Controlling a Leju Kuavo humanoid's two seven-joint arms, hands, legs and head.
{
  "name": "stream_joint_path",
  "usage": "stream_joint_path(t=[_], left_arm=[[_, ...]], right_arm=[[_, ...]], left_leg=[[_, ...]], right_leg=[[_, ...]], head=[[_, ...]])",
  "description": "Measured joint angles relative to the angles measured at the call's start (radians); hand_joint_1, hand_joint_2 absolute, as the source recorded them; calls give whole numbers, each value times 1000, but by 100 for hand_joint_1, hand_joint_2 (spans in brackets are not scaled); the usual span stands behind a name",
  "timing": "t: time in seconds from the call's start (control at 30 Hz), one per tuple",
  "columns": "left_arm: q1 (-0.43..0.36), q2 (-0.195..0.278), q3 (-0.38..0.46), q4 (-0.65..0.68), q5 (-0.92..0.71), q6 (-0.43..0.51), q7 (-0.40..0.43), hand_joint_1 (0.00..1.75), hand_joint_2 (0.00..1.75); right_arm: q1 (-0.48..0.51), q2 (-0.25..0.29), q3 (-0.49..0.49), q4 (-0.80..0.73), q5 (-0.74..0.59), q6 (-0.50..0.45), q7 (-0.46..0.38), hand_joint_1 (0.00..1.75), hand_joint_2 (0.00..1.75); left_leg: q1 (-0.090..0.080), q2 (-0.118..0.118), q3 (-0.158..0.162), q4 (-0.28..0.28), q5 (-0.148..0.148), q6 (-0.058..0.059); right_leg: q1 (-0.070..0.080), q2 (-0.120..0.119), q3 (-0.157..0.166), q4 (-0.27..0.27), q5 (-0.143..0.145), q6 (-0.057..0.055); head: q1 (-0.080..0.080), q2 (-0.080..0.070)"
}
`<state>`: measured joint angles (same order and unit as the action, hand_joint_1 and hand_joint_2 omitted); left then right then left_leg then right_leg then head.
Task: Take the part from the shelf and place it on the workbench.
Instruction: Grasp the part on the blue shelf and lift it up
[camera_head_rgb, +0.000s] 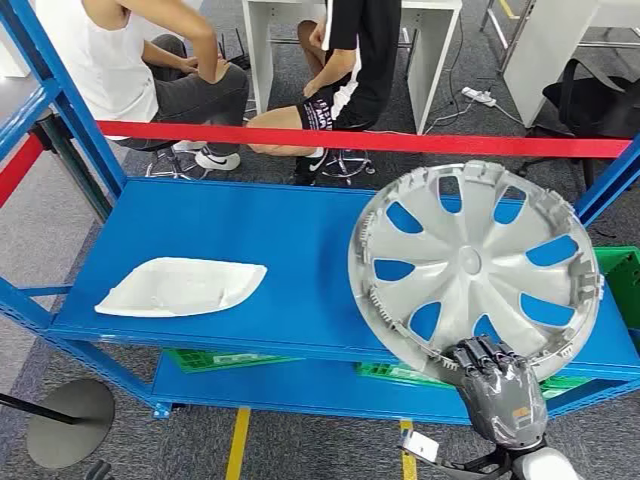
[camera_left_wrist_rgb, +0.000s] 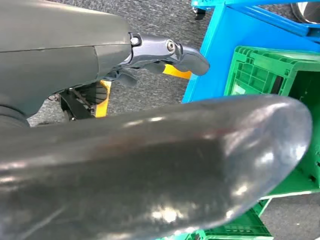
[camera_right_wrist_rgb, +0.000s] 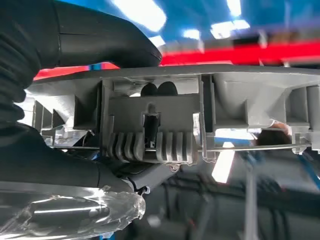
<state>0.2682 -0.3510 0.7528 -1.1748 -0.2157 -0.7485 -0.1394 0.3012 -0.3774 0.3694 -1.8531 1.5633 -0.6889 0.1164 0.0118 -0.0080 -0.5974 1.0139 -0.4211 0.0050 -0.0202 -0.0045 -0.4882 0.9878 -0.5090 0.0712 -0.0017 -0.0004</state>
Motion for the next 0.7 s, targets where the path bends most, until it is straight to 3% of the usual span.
stream_joint_path(t=[0.23,0.37,0.7], left_arm=[[-1,0,0,0,-34,18,-48,0,0],[-2,1,-6,0,-55,35,-76,0,175],[-2,7,-62,-9,-127,104,-129,0,175]], right_arm=[[1,71,-71,-112,6,0,-137,175,175],[7,92,-91,-151,7,0,-159,175,175],[33,102,-97,-203,8,0,-175,175,175]], left_leg=[[0,0,0,0,0,0],[0,0,0,0,0,0],[0,0,0,0,0,0]], right_leg=[[0,-1,0,0,-1,-1],[0,-1,0,0,-1,-1],[0,-1,0,0,-1,-1]], head=[[0,0],[0,0],[0,0]])
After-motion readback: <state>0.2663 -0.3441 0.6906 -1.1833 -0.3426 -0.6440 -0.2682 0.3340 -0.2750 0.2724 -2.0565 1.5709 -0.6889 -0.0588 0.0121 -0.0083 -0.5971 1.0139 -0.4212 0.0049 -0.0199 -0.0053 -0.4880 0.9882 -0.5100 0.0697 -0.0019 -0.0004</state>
